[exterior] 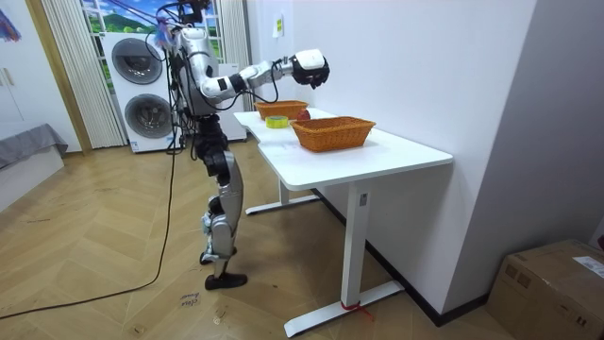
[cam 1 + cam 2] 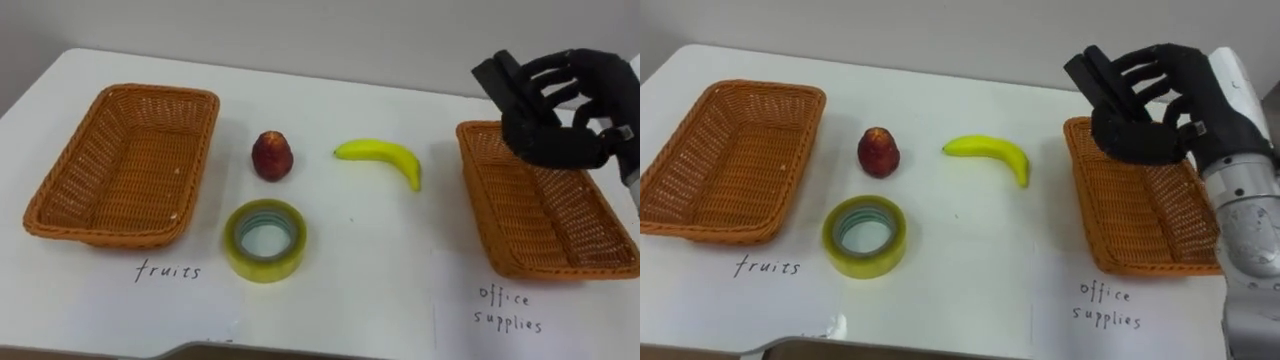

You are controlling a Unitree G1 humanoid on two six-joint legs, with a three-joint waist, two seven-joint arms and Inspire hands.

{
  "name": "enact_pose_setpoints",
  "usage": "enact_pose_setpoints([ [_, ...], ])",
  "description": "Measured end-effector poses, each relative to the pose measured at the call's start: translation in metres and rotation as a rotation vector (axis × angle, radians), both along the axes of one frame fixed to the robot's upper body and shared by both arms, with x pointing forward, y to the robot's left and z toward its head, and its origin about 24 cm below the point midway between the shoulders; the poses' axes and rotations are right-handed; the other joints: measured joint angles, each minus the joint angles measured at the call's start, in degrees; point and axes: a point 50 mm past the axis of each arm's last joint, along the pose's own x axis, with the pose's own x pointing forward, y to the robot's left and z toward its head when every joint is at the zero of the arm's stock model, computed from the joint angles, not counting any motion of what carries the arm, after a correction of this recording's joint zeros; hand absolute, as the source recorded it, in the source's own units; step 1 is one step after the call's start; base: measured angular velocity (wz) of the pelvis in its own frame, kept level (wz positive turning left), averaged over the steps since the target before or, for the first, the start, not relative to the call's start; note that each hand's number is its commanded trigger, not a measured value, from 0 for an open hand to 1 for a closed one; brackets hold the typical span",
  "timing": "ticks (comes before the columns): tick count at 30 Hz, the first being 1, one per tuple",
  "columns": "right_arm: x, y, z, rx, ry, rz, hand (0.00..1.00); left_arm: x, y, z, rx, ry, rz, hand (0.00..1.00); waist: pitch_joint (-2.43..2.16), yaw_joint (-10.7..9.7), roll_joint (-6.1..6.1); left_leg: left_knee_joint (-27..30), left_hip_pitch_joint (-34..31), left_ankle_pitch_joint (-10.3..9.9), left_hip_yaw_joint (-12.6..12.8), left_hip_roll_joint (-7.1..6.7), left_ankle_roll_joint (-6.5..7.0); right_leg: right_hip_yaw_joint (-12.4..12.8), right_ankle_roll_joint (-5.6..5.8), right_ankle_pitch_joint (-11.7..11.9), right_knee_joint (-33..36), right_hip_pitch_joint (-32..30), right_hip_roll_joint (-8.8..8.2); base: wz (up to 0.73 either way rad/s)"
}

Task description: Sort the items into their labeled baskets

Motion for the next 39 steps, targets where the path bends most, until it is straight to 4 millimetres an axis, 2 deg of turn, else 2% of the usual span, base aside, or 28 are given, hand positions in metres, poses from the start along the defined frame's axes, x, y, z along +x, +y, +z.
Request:
enact_pose_setpoints([
  [2,0.000,-0.001,-0.002,0.002,0.006,-0.004,1.00,-0.001,0.000,0.000,0.001,0.002,0.000,0.00,-0.03,-0.7,-0.02,-0.1,0.1,0.0,0.0,0.00,0.00,0.0,0.00,0.0,0.0,0.0,-0.01,0.00],
  [7,0.000,-0.005,-0.006,0.008,0.021,-0.024,1.00,-0.003,0.000,0.000,0.003,0.007,0.002,0.00,-0.15,-1.0,-0.16,-0.3,-0.1,0.0,0.7,0.00,0.03,0.7,0.07,0.1,0.3,-0.6,0.02,-0.06],
  [11,-0.005,-0.010,-0.018,0.014,0.056,-0.059,1.00,-0.004,0.002,0.001,0.022,0.010,0.005,0.00,-0.38,-1.0,-0.36,-0.2,-0.1,0.0,0.8,-0.01,0.03,0.8,0.09,0.1,0.2,-0.6,0.00,0.00],
  [18,-0.009,-0.019,-0.029,0.026,0.102,-0.095,1.00,-0.004,0.002,0.001,0.025,0.009,0.008,0.00,-0.52,-1.2,0.32,-0.2,0.1,0.0,1.1,0.08,0.02,0.7,0.11,0.1,1.1,-1.2,-0.15,0.00],
  [27,-0.010,-0.025,-0.037,0.105,0.120,-0.110,1.00,-0.005,0.003,0.001,0.028,0.011,0.005,0.00,-0.37,-1.7,-0.23,-0.3,0.0,-0.1,1.5,0.05,0.18,0.9,0.12,0.1,1.1,-1.5,-0.24,-0.02],
  [35,-0.010,-0.026,-0.038,0.105,0.121,-0.118,1.00,-0.004,0.005,0.002,0.032,0.009,0.002,0.00,-0.48,-2.5,-0.40,-0.2,0.0,-0.1,1.5,0.04,0.18,0.4,0.11,0.1,1.0,-1.5,-0.25,0.00],
  [39,-0.010,-0.026,-0.041,0.103,0.140,-0.111,1.00,-0.004,0.005,0.002,0.030,0.011,0.002,0.00,-0.36,-2.5,-0.31,-0.2,0.0,-0.1,1.5,0.02,0.18,0.5,0.11,0.1,1.0,-1.6,-0.26,0.00],
])
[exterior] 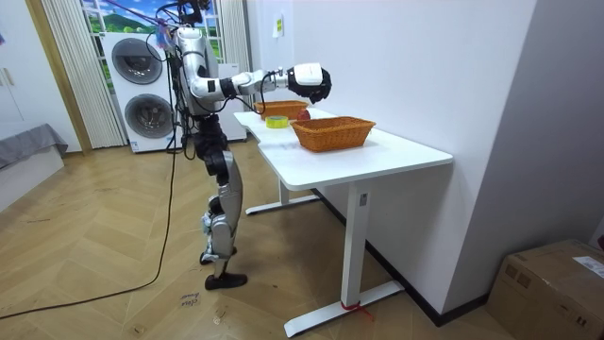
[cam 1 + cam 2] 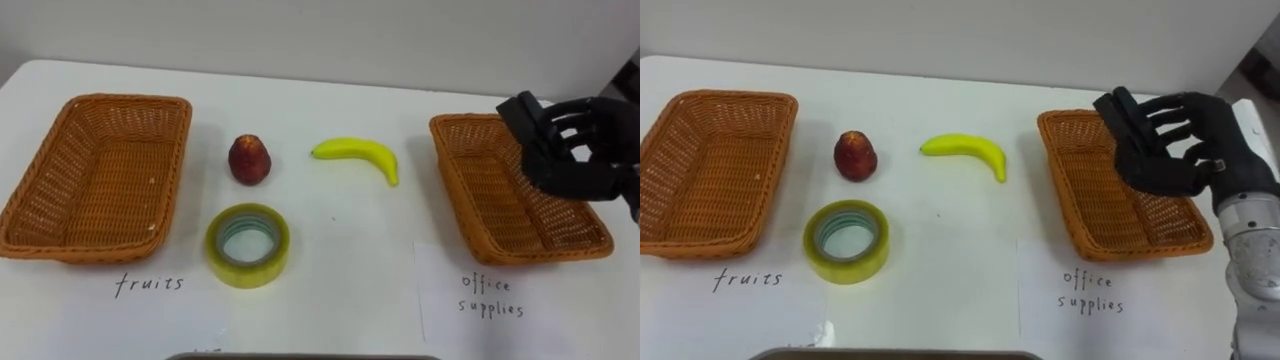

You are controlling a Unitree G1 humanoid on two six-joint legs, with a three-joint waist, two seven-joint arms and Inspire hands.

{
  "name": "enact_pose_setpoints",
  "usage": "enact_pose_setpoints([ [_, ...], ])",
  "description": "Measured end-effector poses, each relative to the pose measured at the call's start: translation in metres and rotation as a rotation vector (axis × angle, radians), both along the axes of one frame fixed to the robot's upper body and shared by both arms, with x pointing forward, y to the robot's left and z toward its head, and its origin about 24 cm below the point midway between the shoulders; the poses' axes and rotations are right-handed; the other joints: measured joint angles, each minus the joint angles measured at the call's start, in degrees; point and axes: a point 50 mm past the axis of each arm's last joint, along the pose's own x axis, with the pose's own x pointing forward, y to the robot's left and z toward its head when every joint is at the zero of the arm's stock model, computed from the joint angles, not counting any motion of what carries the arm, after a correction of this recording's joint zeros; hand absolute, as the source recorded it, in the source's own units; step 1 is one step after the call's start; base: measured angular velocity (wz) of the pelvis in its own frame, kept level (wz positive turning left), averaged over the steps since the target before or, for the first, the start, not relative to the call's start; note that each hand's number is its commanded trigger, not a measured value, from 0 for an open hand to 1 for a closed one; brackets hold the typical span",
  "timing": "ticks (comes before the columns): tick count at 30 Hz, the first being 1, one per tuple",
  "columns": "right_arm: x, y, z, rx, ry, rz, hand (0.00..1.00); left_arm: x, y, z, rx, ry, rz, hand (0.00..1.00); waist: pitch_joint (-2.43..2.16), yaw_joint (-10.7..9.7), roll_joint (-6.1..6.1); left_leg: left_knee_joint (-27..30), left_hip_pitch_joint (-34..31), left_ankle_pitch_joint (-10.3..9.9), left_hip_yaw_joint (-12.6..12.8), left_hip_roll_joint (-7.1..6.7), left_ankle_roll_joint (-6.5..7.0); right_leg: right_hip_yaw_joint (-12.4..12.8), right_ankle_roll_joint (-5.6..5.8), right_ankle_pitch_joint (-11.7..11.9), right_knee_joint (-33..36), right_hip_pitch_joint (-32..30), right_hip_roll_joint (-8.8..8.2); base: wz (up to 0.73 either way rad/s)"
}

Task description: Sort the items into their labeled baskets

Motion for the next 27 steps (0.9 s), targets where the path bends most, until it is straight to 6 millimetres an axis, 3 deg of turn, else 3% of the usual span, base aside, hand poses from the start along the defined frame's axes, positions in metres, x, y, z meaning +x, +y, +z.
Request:
enact_pose_setpoints([
  [9,-0.001,-0.005,-0.014,0.018,0.072,-0.008,1.00,-0.001,-0.001,-0.001,-0.010,0.012,0.003,0.00,0.20,0.2,-0.15,0.3,-0.2,0.0,0.0,-0.03,0.00,0.1,0.02,0.0,-0.2,-0.1,-0.05,0.00],
  [12,-0.003,-0.008,-0.025,0.030,0.134,-0.008,0.36,0.004,-0.001,-0.001,-0.013,-0.001,-0.003,0.00,0.17,0.2,-0.09,0.7,-0.6,0.0,0.0,0.01,0.00,0.0,0.02,0.0,-0.1,-0.1,-0.05,0.03],
  [13,-0.003,-0.009,-0.027,0.026,0.148,-0.006,0.10,0.005,-0.001,-0.001,-0.014,-0.003,-0.003,0.00,0.11,0.2,-0.04,0.7,-0.9,0.0,0.0,0.02,0.00,0.0,0.02,0.0,-0.1,-0.1,-0.05,0.00],
  [14,-0.003,-0.009,-0.029,0.016,0.169,-0.001,0.00,0.006,-0.002,-0.001,-0.015,-0.004,-0.004,0.00,0.03,0.2,0.06,0.7,-1.0,0.0,0.0,0.02,0.00,0.0,0.01,0.0,0.0,-0.1,-0.05,0.00],
  [19,-0.004,-0.010,-0.034,0.015,0.220,0.017,0.00,0.006,-0.001,-0.001,-0.015,-0.006,-0.004,0.00,-0.01,0.1,0.50,0.7,-1.0,0.0,0.0,0.02,0.00,0.1,0.00,0.0,0.0,-0.2,-0.05,0.00],
  [27,-0.004,-0.008,-0.036,0.017,0.251,0.045,0.00,0.007,-0.002,-0.001,-0.025,-0.008,-0.006,0.00,-0.15,0.4,0.05,0.7,-1.0,0.0,0.0,0.00,0.00,0.2,0.01,0.0,0.0,-0.7,-0.05,0.00],
])
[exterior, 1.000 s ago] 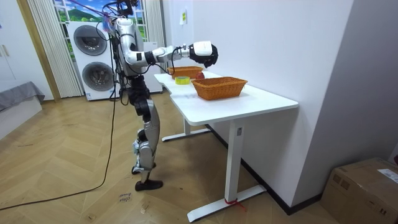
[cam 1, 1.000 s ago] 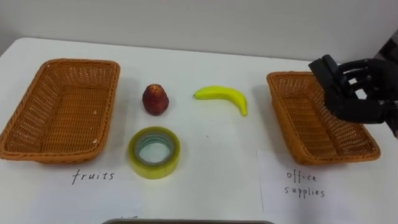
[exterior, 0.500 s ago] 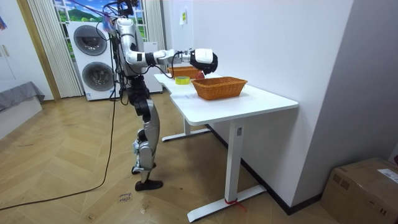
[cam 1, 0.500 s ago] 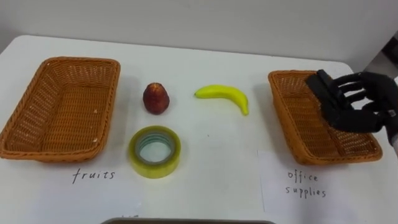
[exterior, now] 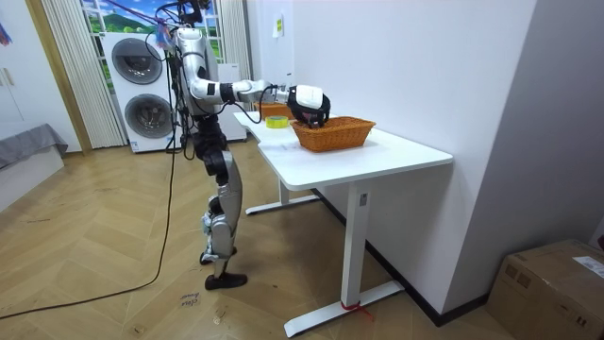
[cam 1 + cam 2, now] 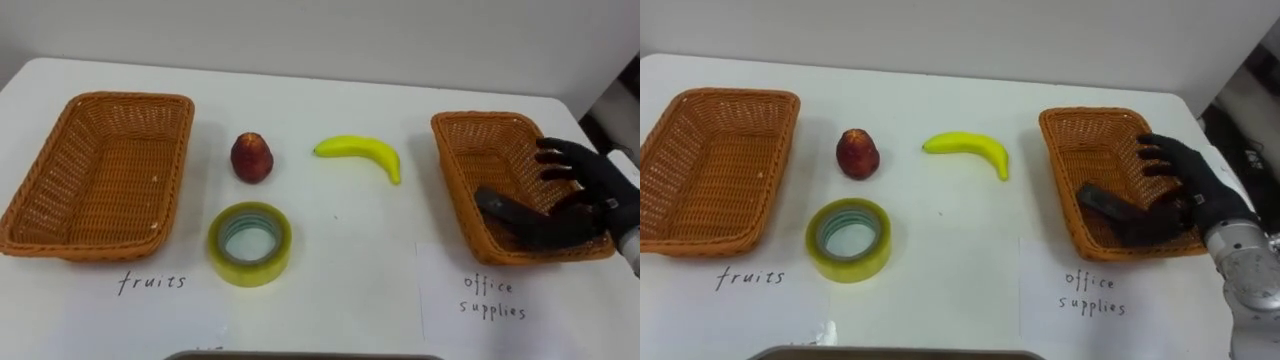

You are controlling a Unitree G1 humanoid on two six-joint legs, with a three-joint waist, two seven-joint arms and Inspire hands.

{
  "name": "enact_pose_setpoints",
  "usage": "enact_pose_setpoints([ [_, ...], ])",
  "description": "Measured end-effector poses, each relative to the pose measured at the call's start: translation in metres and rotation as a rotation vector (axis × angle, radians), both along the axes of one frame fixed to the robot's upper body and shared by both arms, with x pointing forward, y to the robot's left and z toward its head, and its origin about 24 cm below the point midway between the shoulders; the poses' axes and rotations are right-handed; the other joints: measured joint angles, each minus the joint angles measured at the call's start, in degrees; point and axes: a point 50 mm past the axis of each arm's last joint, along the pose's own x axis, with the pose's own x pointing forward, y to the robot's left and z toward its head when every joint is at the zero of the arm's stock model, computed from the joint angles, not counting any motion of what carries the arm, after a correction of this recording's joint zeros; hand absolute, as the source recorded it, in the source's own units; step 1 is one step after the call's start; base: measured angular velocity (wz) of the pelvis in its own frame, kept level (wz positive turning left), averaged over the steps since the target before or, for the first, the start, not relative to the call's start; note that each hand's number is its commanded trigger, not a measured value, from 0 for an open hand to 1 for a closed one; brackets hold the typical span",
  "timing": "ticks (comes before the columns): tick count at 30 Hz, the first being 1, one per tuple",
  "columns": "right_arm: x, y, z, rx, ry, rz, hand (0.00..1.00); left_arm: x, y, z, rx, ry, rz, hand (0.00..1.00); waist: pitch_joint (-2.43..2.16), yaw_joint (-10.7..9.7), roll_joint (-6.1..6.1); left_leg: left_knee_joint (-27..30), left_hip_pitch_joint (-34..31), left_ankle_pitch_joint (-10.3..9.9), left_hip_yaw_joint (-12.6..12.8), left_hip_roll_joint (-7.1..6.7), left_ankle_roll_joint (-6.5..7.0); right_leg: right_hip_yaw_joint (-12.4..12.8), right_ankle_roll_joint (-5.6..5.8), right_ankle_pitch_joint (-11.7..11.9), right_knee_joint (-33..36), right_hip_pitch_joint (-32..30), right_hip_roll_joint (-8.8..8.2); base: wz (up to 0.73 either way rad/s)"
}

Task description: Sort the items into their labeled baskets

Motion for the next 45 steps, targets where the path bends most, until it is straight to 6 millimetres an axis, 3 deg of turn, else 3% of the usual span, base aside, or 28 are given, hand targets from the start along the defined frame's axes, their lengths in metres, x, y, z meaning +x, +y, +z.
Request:
enact_pose_setpoints([
  [28,0.002,0.002,0.003,-0.010,0.012,0.030,0.00,0.002,0.000,0.000,0.000,-0.006,0.001,0.00,0.08,-0.1,-0.03,-0.1,0.0,0.0,0.1,0.01,0.00,0.3,0.00,0.0,0.1,-0.1,0.01,0.00],
  [31,0.004,0.005,0.011,-0.029,-0.030,0.037,0.00,0.002,0.001,0.000,0.001,-0.011,0.011,0.00,0.10,-0.2,-0.08,-0.2,0.1,0.0,0.2,0.01,0.00,0.4,0.00,0.0,0.1,-0.2,0.07,0.00],
  [45,0.023,0.031,0.087,-0.120,-0.371,0.109,0.00,-0.001,0.001,0.001,0.004,-0.024,0.027,0.00,0.28,0.1,-0.17,-0.8,1.1,0.0,0.5,0.01,0.00,0.7,0.00,0.0,0.0,0.3,0.18,-0.01],
])
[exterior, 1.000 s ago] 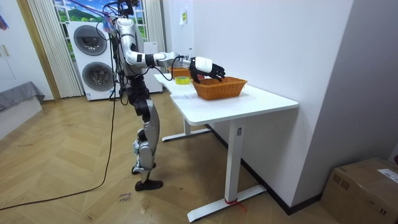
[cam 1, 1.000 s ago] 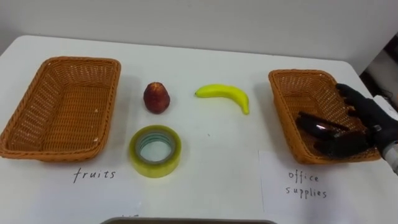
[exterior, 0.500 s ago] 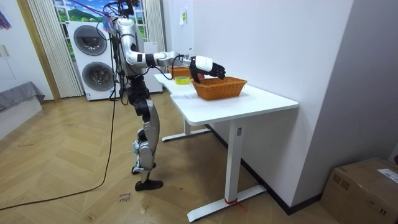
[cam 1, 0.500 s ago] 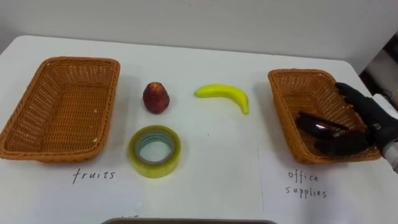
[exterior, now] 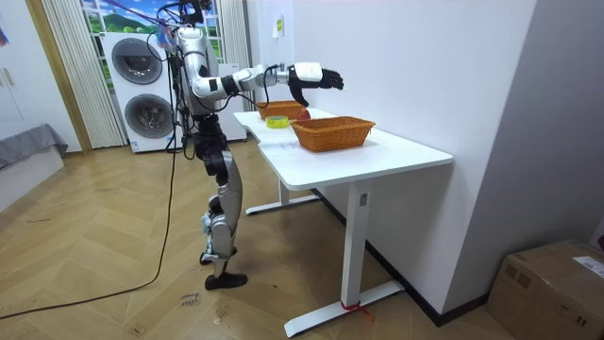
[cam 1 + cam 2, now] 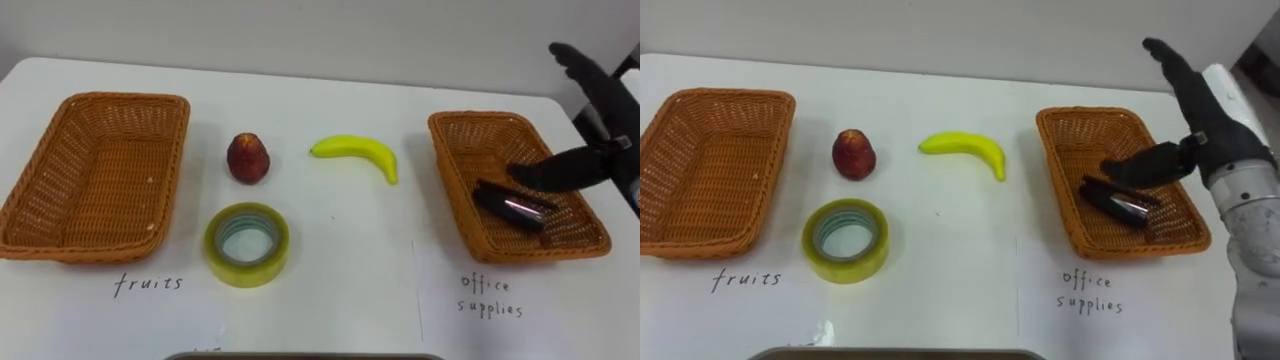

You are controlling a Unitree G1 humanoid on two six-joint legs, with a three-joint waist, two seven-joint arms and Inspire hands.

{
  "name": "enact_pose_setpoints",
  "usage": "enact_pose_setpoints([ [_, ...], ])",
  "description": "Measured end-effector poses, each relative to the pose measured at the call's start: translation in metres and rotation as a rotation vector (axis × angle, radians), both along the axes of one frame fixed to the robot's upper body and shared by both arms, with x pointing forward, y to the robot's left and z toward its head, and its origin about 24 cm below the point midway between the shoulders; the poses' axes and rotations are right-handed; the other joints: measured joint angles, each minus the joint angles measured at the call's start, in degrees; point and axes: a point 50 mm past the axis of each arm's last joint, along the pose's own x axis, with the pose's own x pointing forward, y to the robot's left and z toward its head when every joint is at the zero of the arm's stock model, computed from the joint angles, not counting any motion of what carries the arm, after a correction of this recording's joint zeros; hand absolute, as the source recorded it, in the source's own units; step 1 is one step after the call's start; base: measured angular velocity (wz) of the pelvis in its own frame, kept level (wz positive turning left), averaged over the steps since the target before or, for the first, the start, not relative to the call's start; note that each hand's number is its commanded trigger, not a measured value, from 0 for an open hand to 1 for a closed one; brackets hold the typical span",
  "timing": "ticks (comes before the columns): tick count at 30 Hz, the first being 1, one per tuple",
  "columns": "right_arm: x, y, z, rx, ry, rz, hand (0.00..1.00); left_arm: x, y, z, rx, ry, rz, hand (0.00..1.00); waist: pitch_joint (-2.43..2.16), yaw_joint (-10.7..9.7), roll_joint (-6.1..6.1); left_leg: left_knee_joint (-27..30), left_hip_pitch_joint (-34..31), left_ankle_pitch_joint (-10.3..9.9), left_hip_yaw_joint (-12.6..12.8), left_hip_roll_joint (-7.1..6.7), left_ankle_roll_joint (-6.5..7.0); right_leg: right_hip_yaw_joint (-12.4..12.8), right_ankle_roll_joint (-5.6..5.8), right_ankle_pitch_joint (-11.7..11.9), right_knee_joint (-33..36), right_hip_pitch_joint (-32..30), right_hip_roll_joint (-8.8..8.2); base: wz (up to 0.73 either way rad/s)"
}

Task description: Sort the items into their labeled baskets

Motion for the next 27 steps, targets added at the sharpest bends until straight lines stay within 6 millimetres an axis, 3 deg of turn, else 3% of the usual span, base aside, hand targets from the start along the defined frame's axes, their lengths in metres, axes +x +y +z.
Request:
enact_pose_setpoints([
  [10,0.004,0.013,0.032,-0.028,-0.159,0.026,0.00,-0.001,-0.002,-0.002,0.011,0.022,-0.015,0.00,0.09,1.6,-0.39,-0.1,0.0,0.0,-0.3,0.00,0.00,-0.2,0.00,0.0,0.0,0.4,0.10,0.00],
  [17,0.010,0.031,0.023,-0.039,-0.117,0.100,0.00,0.003,-0.005,-0.003,-0.001,0.037,-0.036,0.00,0.25,3.4,-0.54,0.0,-0.2,0.0,-1.5,-0.07,0.00,-1.4,0.00,0.0,-0.1,0.6,-0.09,0.08],
  [23,0.013,0.048,0.014,-0.067,-0.081,0.157,0.00,0.010,-0.007,-0.004,-0.005,0.027,-0.065,0.00,0.15,6.1,-0.05,0.3,-1.0,0.0,-1.9,-0.09,0.00,-2.0,0.00,0.0,-0.1,0.7,-0.04,0.05],
  [27,0.014,0.054,0.011,-0.067,-0.072,0.177,0.00,0.009,-0.007,-0.004,-0.006,0.032,-0.075,0.00,0.31,6.6,0.53,0.8,-1.5,0.0,-3.6,-0.24,0.00,-4.0,0.02,0.0,-0.1,1.2,-0.11,0.23],
])
